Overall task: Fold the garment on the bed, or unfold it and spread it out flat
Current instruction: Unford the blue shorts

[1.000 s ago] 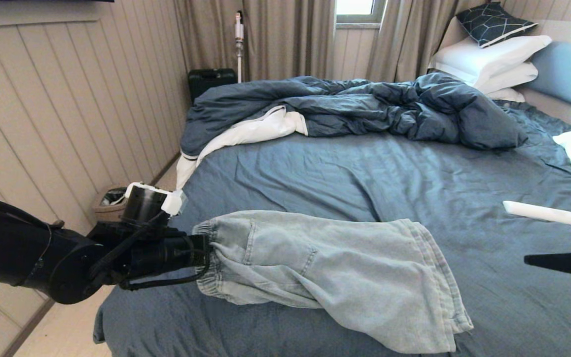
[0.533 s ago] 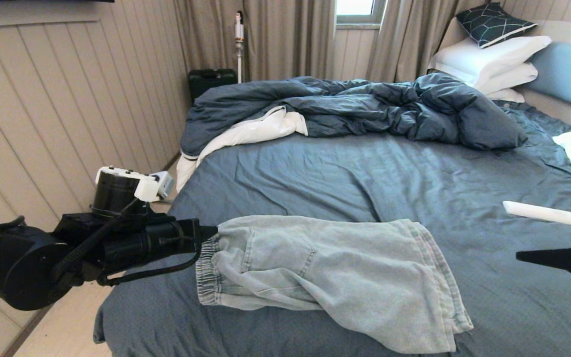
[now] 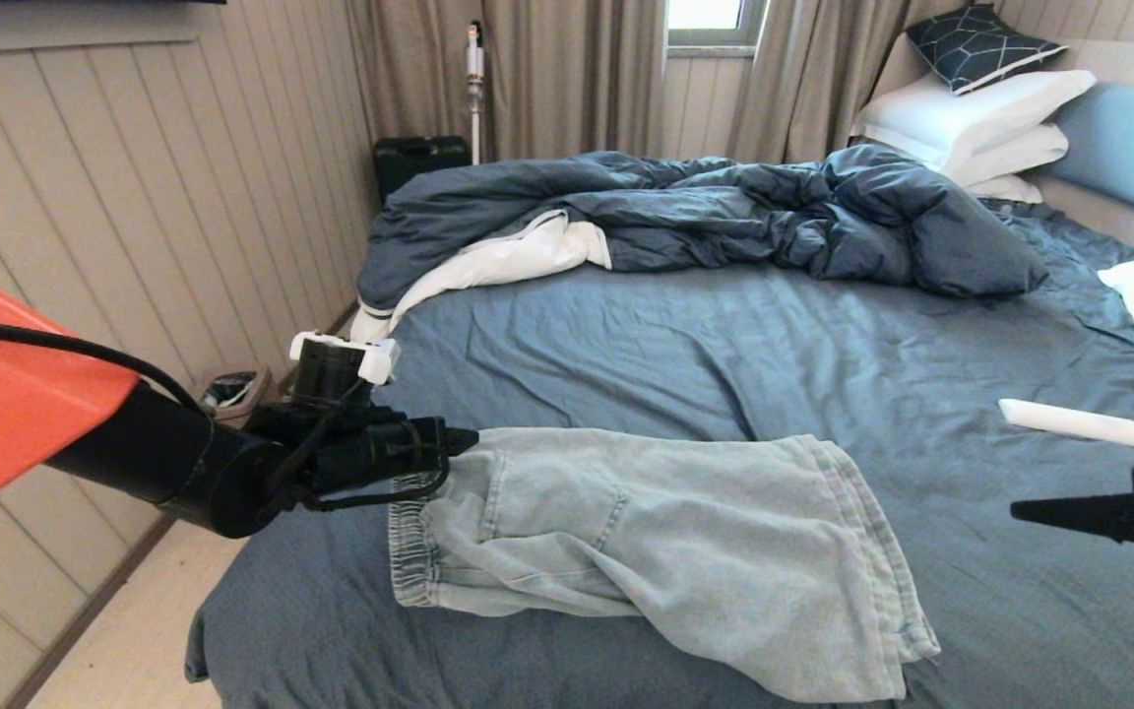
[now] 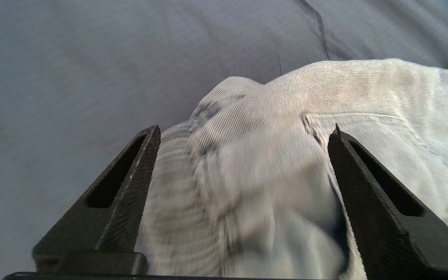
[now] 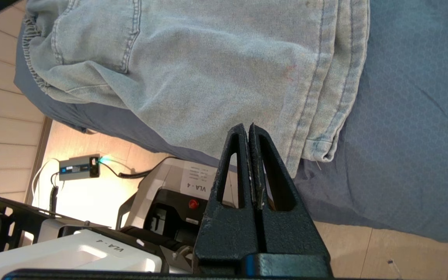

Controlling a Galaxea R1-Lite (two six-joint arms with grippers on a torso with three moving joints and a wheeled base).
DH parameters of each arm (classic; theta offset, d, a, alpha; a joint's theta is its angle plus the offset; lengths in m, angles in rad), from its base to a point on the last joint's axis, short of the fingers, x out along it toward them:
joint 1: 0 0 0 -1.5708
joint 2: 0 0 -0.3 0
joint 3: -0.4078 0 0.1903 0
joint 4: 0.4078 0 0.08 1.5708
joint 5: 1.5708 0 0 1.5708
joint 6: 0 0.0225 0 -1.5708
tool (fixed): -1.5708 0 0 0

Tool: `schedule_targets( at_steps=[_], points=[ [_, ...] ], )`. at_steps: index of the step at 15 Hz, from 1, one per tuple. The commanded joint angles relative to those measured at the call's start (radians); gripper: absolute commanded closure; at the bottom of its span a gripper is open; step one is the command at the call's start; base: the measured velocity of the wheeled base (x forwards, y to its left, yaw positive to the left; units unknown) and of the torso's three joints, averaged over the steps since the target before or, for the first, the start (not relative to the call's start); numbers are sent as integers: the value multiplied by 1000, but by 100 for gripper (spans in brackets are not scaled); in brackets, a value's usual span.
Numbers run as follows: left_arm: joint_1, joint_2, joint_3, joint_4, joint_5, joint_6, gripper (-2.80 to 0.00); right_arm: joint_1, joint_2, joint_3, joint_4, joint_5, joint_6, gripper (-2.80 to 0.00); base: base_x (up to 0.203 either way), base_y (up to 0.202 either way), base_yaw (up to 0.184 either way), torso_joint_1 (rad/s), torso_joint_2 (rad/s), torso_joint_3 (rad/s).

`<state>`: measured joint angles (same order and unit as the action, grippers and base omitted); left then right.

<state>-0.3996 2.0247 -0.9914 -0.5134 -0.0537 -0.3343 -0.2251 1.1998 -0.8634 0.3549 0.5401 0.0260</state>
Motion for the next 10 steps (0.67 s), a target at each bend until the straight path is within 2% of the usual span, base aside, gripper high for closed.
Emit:
schedule_targets(
  at_steps=[1,6,7,10],
  points=[
    [30,78,-22,-27,-26,2,-280,0,3,1,3,3,2,0,0,0,0,0,0,0],
    [51,88,7,-35,-35,14,-280,0,17,8,1,3,0,0,0,0,0,0,0,0],
    [51,88,18,-40,-47,13,0,0,20,9,1,2,1,0,0,0,0,0,0,0],
    [51,81,35,-44,-142,6,0,-2,31,13,0,1,-1,0,0,0,0,0,0,0]
  ],
)
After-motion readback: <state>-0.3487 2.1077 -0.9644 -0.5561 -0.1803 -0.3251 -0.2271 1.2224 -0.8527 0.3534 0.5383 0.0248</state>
